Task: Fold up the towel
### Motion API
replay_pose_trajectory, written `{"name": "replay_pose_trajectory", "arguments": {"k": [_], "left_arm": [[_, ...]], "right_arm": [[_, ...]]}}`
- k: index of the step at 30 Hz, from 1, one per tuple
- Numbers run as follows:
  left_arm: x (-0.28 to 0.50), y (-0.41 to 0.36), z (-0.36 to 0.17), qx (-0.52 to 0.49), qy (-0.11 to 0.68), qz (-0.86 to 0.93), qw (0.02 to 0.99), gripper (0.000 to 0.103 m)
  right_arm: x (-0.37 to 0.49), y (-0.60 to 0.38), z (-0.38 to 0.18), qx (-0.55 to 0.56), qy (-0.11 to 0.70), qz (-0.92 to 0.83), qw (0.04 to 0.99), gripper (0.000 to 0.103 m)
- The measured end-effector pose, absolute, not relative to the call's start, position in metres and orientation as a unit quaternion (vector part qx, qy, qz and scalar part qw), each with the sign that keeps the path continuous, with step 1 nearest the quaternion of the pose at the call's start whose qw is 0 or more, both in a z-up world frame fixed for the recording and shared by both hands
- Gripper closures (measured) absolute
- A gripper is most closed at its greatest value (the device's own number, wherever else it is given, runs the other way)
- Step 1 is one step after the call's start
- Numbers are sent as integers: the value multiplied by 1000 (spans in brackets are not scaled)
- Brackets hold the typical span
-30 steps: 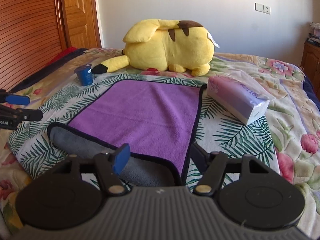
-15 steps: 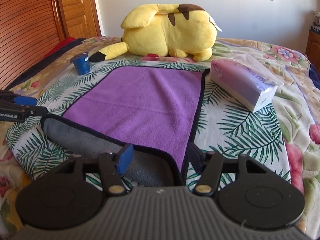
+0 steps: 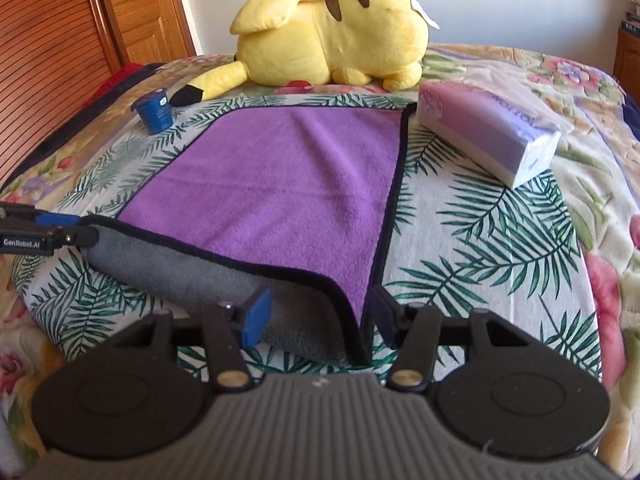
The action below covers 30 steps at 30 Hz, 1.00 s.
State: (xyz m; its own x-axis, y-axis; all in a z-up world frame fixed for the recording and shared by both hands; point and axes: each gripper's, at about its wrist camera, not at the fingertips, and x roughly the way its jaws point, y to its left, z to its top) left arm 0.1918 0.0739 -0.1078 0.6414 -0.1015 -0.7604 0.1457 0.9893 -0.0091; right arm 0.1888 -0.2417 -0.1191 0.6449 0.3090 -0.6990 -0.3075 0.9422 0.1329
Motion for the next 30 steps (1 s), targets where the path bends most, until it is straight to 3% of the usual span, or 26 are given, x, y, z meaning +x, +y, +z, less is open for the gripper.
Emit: {"name": "replay_pose_trajectory", "arguments": {"k": [6, 12, 20, 27, 30], "left_arm": [[190, 71, -111, 27, 420, -72, 904, 84], [189, 69, -111, 29, 417, -75, 905, 96], [189, 67, -115, 33, 419, -74, 905, 96], [187, 64, -116, 41, 414, -76, 906, 103], [186, 65, -116, 40, 412, -77, 907, 103]], "right_arm": [[191, -243, -123, 12, 398, 176, 900, 50], [190, -242, -123, 11, 401, 182, 898, 61], [192, -244, -124, 9, 406, 181, 896, 79], [193, -244, -125, 3, 411, 180, 894, 84], [194, -244, -126, 0, 411, 180, 894, 92]]}}
